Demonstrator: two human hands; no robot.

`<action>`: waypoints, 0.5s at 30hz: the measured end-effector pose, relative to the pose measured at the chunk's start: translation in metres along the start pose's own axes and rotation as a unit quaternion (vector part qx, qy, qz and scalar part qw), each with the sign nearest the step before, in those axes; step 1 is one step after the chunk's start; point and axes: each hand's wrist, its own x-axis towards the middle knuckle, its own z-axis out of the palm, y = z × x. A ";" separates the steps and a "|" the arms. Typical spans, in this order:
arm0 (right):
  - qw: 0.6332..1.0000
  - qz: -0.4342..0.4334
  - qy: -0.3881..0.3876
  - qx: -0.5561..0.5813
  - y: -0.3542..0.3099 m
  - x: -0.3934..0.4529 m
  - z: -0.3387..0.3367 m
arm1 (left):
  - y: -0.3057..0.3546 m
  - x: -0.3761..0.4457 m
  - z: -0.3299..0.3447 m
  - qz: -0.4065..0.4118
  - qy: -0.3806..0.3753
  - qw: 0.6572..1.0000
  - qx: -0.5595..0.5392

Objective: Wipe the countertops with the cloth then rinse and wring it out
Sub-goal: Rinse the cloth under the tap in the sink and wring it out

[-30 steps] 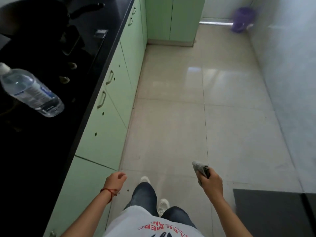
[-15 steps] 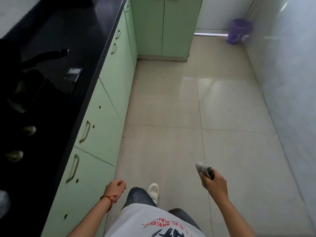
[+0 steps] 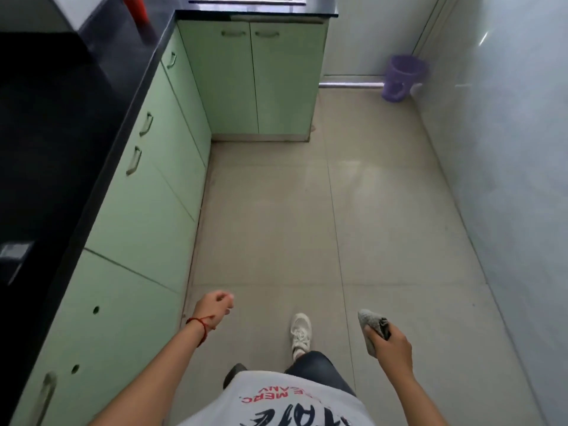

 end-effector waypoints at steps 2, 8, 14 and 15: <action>1.000 -0.009 -0.010 -0.004 -0.032 0.035 -0.006 | 0.024 0.019 0.000 -0.017 0.009 1.000 -0.015; 0.998 -0.050 -0.040 -0.014 -0.140 0.138 -0.004 | 0.085 0.080 -0.003 -0.068 0.032 0.995 -0.070; 0.995 -0.084 -0.050 -0.027 -0.240 0.253 0.025 | 0.147 0.172 -0.021 -0.097 0.049 0.989 -0.104; 0.995 -0.089 -0.049 -0.025 -0.256 0.272 0.030 | 0.161 0.191 -0.026 -0.098 0.050 0.988 -0.107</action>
